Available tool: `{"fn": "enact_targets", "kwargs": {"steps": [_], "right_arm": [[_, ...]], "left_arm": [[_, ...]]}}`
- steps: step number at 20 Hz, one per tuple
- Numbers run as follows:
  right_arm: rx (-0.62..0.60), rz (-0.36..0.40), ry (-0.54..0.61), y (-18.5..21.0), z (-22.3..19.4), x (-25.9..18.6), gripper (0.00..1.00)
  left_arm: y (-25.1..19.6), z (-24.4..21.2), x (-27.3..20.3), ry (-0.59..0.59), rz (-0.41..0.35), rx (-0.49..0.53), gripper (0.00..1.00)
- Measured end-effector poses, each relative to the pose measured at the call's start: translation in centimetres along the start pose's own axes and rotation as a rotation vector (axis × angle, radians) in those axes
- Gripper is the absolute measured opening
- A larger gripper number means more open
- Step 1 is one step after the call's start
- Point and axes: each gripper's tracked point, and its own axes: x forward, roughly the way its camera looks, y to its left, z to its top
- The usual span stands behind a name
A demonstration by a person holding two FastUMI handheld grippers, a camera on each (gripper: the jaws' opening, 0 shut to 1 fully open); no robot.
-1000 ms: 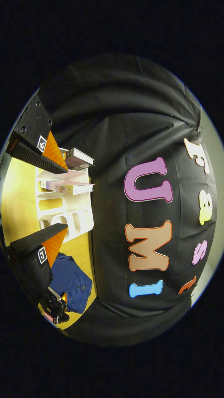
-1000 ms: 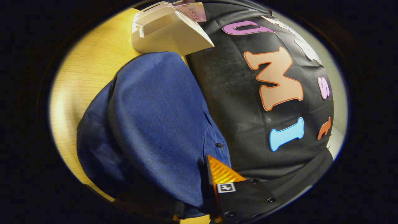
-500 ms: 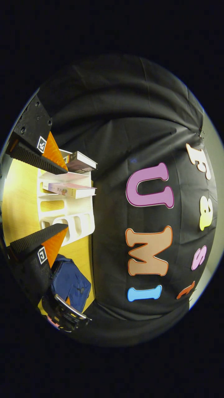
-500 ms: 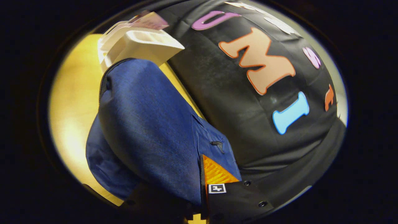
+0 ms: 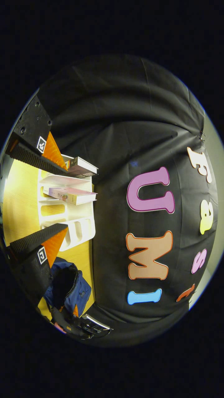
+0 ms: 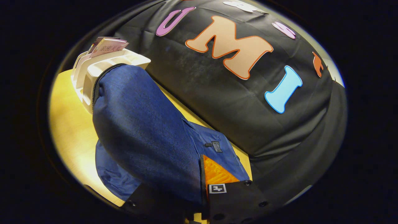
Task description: Open the schoolbag, grab two books from the bookshelf and put them into the schoolbag.
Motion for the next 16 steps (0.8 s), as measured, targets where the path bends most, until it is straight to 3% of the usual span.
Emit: {"fn": "enact_targets", "kwargs": {"steps": [7, 13, 16], "right_arm": [[0.084, -0.002, 0.012, -1.3, 0.6, -0.1, 0.09], [0.146, 0.006, 0.044, -1.4, 0.8, 0.3, 0.09], [0.177, 0.009, 0.055, -1.5, 0.9, 0.2, 0.09]], "left_arm": [[0.4, 1.7, 2.6, 0.076, -0.075, -0.036, 0.94], [0.8, 1.9, 7.4, 0.237, -0.128, 0.035, 0.93], [0.0, 1.6, 9.8, 0.361, -0.177, -0.003, 0.93]]}}
